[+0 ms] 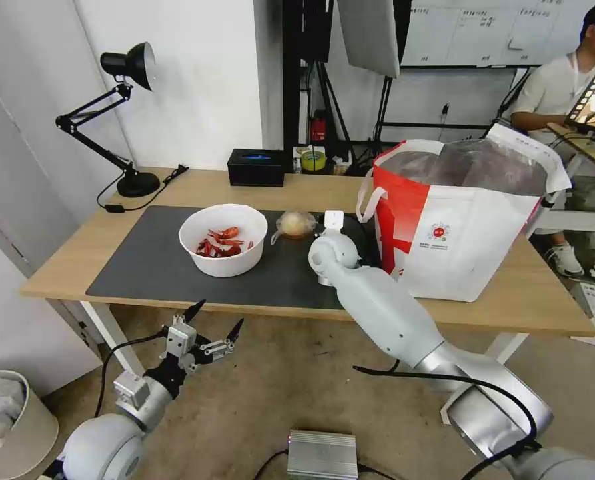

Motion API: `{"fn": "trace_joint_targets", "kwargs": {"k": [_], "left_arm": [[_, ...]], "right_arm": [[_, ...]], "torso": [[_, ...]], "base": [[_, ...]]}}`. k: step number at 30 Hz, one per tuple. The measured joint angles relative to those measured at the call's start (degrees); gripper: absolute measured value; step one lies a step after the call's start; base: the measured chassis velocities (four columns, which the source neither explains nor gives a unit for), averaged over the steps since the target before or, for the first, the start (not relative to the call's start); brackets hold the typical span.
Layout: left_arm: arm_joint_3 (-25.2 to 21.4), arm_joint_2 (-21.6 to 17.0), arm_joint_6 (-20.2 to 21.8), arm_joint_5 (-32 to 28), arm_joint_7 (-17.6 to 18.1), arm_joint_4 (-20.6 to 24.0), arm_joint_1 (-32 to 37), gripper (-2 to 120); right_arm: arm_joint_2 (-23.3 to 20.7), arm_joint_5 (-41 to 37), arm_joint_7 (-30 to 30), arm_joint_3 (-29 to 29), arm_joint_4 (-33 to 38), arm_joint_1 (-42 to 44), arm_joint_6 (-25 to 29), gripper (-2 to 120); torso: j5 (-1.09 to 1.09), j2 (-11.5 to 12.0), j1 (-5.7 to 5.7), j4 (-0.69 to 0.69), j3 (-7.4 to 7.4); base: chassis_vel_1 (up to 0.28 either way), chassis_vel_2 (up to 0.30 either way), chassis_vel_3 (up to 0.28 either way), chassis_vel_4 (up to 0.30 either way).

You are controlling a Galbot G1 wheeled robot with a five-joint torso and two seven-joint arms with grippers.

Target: Pick up the trash from the table and place it into the takeout bag.

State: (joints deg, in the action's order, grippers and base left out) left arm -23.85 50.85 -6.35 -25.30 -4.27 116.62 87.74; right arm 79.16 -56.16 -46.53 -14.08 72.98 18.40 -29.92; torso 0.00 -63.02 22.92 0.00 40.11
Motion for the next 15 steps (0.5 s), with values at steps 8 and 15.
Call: {"fn": "trace_joint_targets", "kwargs": {"k": [8, 15], "left_arm": [[-0.66, 0.17, -0.01, 0.0, 0.05, 0.5, 0.57, 100], [-2.92, 0.57, 0.0, -0.14, 0.1, 1.27, 1.9, 100]], "right_arm": [[-6.62, -3.99, -1.46, -2.62, 15.93, 3.19, -0.78, 0], [-11.0, -5.36, -1.73, -2.49, 27.8, 2.46, -1.29, 0]], "torso": [[-0.01, 0.0, 0.0, 0.0, 0.0], [-0.01, 0.0, 0.0, -0.01, 0.0]], "base": [[0.0, 0.0, 0.0, 0.0], [0.0, 0.0, 0.0, 0.0]]}}
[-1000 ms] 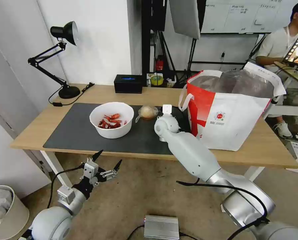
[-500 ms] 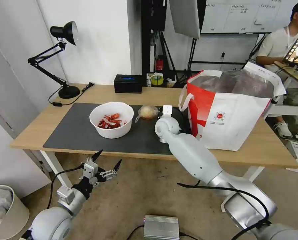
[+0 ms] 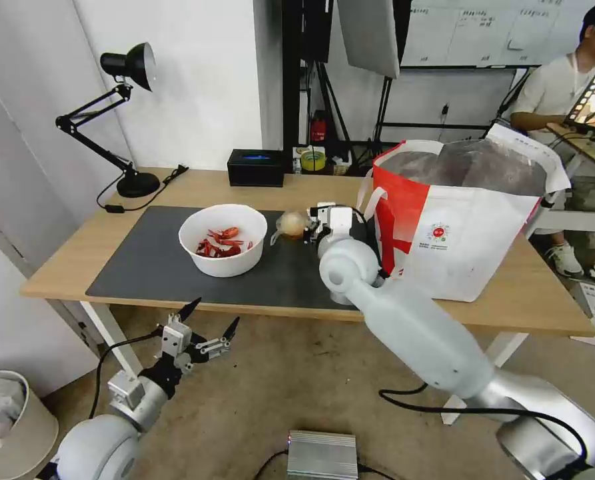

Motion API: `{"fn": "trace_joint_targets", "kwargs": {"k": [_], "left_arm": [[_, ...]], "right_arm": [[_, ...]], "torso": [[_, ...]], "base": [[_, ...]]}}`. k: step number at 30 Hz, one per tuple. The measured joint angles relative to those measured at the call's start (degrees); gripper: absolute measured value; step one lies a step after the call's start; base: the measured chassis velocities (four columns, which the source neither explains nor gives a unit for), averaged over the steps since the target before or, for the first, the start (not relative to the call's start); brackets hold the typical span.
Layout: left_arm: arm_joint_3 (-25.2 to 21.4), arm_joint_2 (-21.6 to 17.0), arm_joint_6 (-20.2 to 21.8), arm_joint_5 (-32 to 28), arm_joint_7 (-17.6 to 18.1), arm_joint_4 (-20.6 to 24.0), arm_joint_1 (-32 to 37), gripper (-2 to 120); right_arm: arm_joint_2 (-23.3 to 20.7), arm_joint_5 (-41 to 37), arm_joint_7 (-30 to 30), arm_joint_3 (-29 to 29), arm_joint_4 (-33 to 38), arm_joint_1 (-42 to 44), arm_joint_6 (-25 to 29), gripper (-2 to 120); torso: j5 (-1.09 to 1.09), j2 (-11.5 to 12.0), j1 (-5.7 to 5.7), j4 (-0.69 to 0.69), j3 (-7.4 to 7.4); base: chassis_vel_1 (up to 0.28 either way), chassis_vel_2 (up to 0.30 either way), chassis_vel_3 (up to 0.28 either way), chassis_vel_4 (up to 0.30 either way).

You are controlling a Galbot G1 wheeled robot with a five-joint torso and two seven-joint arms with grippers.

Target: Pick up the trash from the table and place it into the takeout bag.

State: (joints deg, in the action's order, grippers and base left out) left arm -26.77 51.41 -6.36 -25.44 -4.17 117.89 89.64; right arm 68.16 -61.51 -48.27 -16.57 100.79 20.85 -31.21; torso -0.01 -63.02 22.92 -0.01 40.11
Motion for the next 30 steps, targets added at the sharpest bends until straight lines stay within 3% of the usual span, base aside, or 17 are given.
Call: {"fn": "trace_joint_targets", "kwargs": {"k": [6, 12, 20, 30], "left_arm": [[-2.23, 0.91, 0.02, -0.05, 0.04, 0.97, 1.52, 100], [-2.12, 1.65, 0.06, -0.13, 0.07, 1.26, 1.1, 100], [-1.66, 1.54, 0.07, -0.36, 0.09, 1.46, 0.56, 100], [-1.97, 1.41, 0.14, -0.4, 0.11, 2.38, 1.19, 100]], "right_arm": [[-3.2, -3.47, -0.16, 2.88, 4.9, -6.13, -0.39, 0], [-11.43, -12.49, -2.47, 6.7, 3.28, -14.53, -1.97, 0], [-17.94, -17.85, -6.1, 8.77, -0.3, -15.01, -3.02, 0], [-20.11, -23.29, -9.3, 11.22, 1.75, -11.48, -3.4, 2]], "torso": [[0.0, 0.0, 0.0, 0.02, 0.0], [0.01, -0.01, 0.0, 0.0, -0.01], [0.0, -0.01, 0.0, -0.01, 0.0], [0.0, -0.01, 0.0, 0.01, 0.0]], "base": [[0.0, 0.0, 0.0, 0.0], [0.0, 0.0, 0.0, 0.0], [0.0, 0.0, 0.0, 0.0], [0.0, 0.0, 0.0, 0.0]]}}
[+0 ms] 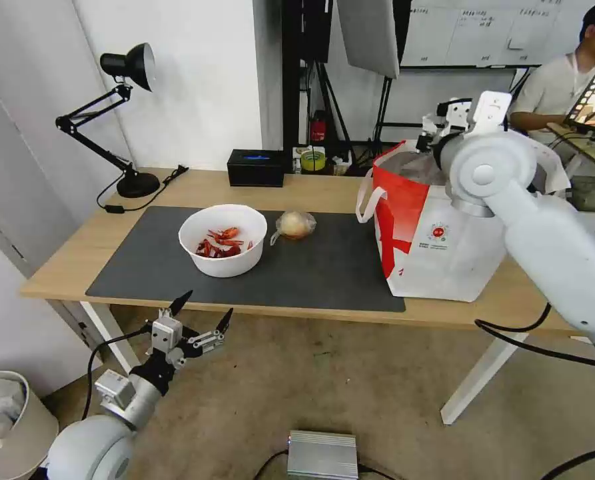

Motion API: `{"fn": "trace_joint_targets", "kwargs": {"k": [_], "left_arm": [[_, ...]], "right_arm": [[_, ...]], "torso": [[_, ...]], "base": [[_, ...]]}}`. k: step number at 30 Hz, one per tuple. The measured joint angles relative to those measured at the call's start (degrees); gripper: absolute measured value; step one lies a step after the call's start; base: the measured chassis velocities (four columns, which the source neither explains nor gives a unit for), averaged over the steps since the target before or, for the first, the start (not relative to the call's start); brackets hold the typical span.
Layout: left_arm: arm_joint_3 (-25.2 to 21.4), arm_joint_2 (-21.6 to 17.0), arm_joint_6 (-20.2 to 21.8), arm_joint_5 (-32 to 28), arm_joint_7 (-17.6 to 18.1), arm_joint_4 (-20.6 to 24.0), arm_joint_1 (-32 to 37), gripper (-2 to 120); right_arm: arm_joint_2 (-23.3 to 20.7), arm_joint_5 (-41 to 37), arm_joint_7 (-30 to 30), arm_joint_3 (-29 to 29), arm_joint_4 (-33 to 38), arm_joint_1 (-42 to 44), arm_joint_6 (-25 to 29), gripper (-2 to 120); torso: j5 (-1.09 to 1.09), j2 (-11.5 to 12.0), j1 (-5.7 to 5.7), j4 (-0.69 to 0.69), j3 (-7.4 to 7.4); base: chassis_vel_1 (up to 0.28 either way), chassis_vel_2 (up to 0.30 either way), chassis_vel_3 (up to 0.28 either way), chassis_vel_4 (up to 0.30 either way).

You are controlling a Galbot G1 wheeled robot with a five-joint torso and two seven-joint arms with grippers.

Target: Pick up the trash from the table and place it into the takeout bag.

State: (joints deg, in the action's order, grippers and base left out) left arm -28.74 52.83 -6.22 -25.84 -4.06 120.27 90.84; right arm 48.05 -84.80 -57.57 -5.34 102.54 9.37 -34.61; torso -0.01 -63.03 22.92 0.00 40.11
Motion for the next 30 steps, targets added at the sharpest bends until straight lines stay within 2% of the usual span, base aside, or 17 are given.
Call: {"fn": "trace_joint_targets", "kwargs": {"k": [6, 7, 10, 11, 14, 15, 18, 19, 22, 23, 26, 30], "left_arm": [[-0.01, -0.06, 0.06, 0.02, 0.0, 0.36, -0.01, 100], [-0.01, -0.06, 0.06, 0.02, 0.0, 0.36, -0.01, 100], [-0.01, 0.12, 0.08, 0.03, 0.0, 0.42, -0.11, 100], [-0.01, 0.12, 0.08, 0.03, 0.0, 0.42, -0.11, 100], [-0.01, 0.05, 0.11, 0.02, 0.02, 0.78, -0.01, 100], [-0.01, 0.05, 0.11, 0.02, 0.02, 0.78, -0.01, 100], [-0.09, -0.04, 0.13, 0.02, 0.02, 0.93, 0.13, 100], [-0.09, -0.04, 0.13, 0.02, 0.02, 0.93, 0.13, 100], [-0.07, 0.05, 0.15, 0.05, 0.03, 0.97, 0.2, 100], [-0.07, 0.05, 0.15, 0.05, 0.03, 0.97, 0.2, 100], [0.0, 0.1, 0.17, 0.1, 0.04, 1.12, 0.22, 100], [-0.02, -0.07, 0.17, 0.09, 0.05, 1.28, 0.23, 100]], "right_arm": [[-0.83, -0.13, -0.03, 1.2, 2.07, 1.98, 0.25, 26], [-0.83, -0.13, -0.03, 1.2, 2.07, 1.98, 0.25, 26], [-1.24, -0.05, -0.07, 1.37, 2.69, 2.64, 0.32, 41], [-1.24, -0.05, -0.07, 1.37, 2.69, 2.64, 0.32, 41], [-1.6, 0.04, -0.07, 1.68, 2.96, 3.19, 0.32, 55], [-1.6, 0.04, -0.07, 1.68, 2.96, 3.19, 0.32, 55], [-1.81, 0.01, 0.02, 1.86, 3.37, 3.73, 0.32, 69], [-1.81, 0.01, 0.02, 1.86, 3.37, 3.73, 0.32, 69], [-1.99, -0.03, 0.42, 2.04, 4.05, 4.64, 0.3, 83], [-1.99, -0.03, 0.42, 2.04, 4.05, 4.64, 0.3, 83], [-2.12, 0.2, 1.8, 2.2, 4.51, 5.35, 0.49, 97], [-2.33, 0.6, 4.02, 2.22, 5.45, 5.68, 1.34, 100]], "torso": [[0.02, 0.0, 0.0, 0.0, 0.0], [0.02, 0.0, 0.0, 0.0, 0.0], [0.01, 0.0, 0.0, 0.0, 0.0], [0.01, 0.0, 0.0, 0.0, 0.0], [0.01, 0.0, 0.0, 0.0, 0.0], [0.01, 0.0, 0.0, 0.0, 0.0], [0.01, 0.01, 0.0, 0.0, 0.0], [0.01, 0.01, 0.0, 0.0, 0.0], [0.01, 0.01, 0.0, 0.0, 0.0], [0.01, 0.01, 0.0, 0.0, 0.0], [0.01, 0.01, 0.0, 0.0, 0.0], [0.01, 0.01, 0.0, 0.0, 0.0]], "base": [[0.0, 0.0, 0.0, 0.0], [0.0, 0.0, 0.0, 0.0], [0.0, 0.0, 0.0, 0.0], [0.0, 0.0, 0.0, 0.0], [0.0, 0.0, 0.0, 0.0], [0.0, 0.0, 0.0, 0.0], [0.0, 0.0, 0.0, 0.0], [0.0, 0.0, 0.0, 0.0], [0.0, 0.0, 0.0, 0.0], [0.0, 0.0, 0.0, 0.0], [0.0, 0.0, 0.0, 0.0], [0.0, 0.0, 0.0, 0.0]]}}
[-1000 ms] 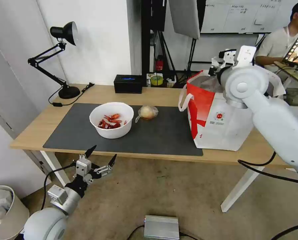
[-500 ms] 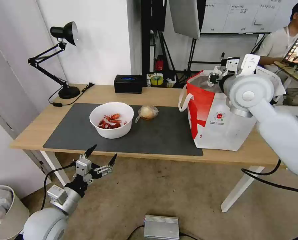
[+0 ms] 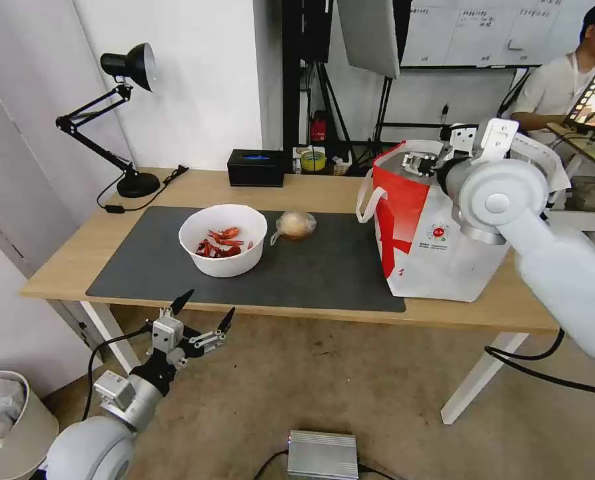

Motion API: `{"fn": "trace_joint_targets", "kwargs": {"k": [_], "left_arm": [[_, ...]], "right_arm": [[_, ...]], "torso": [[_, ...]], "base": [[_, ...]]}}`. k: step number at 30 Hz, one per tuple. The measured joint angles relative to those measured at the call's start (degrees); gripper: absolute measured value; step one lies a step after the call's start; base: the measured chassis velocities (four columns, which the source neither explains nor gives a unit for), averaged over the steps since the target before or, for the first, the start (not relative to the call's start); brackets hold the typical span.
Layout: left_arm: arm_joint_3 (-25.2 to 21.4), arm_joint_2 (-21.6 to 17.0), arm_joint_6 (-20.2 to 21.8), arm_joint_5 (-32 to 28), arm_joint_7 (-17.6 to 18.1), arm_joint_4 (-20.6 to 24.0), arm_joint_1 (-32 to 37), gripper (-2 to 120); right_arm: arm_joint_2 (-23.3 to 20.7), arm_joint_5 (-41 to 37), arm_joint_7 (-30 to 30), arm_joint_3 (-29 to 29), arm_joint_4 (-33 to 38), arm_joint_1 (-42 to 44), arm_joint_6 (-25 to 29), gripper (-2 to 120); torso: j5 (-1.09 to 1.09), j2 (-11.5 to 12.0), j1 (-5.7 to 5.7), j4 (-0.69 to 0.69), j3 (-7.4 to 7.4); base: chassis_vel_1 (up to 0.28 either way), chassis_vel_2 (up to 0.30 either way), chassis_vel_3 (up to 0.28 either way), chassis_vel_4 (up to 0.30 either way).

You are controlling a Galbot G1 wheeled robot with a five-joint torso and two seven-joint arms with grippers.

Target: Pick up the trash from the table and place it into the takeout bag.

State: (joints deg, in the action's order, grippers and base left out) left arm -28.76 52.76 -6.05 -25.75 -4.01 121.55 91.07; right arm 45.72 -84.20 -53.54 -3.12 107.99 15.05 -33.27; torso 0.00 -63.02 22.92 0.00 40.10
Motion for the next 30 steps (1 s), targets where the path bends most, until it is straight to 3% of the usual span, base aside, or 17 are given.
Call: {"fn": "trace_joint_targets", "kwargs": {"k": [7, 10, 14, 18, 24, 30], "left_arm": [[-0.15, -0.48, 0.0, -0.16, 0.02, 0.17, 0.07, 100], [-0.51, -0.53, 0.0, -0.41, 0.02, 0.32, 0.18, 100], [-0.56, -0.53, 0.0, -0.49, 0.03, 0.34, 0.2, 100], [1.5, -1.43, 0.01, -0.73, 0.04, -0.55, -1.52, 100], [1.91, -1.26, -0.12, -0.75, 0.03, -1.14, -2.08, 100], [2.2, -0.22, -0.26, -0.39, -0.01, -1.3, -2.15, 100]], "right_arm": [[0.15, 3.6, 10.89, -0.79, 2.28, 0.36, 5.56, 100], [-0.34, 6.21, 21.18, -2.14, 4.3, 0.92, 10.0, 100], [-1.16, 7.69, 25.64, -2.49, 5.21, 1.91, 11.75, 100], [-7.41, 18.48, 40.65, -0.21, 10.25, 12.51, 17.32, 100], [-9.59, 26.19, 42.39, 2.56, 13.17, 24.21, 22.15, 100], [-6.82, 35.47, 41.1, 6.36, 13.81, 39.06, 28.96, 100]], "torso": [[0.0, 0.0, 0.0, 0.0, 0.0], [0.01, 0.0, 0.0, 0.02, 0.0], [0.01, 0.0, 0.0, 0.02, 0.0], [0.0, 0.0, 0.0, -0.02, 0.0], [-0.01, -0.01, 0.0, 0.01, 0.0], [0.0, 0.0, 0.0, 0.0, 0.0]], "base": [[0.0, 0.0, 0.0, 0.0], [0.0, 0.0, 0.0, 0.0], [0.0, 0.0, 0.0, 0.0], [0.0, 0.0, 0.0, 0.0], [0.0, 0.0, 0.0, 0.0], [0.0, 0.0, 0.0, 0.0]]}}
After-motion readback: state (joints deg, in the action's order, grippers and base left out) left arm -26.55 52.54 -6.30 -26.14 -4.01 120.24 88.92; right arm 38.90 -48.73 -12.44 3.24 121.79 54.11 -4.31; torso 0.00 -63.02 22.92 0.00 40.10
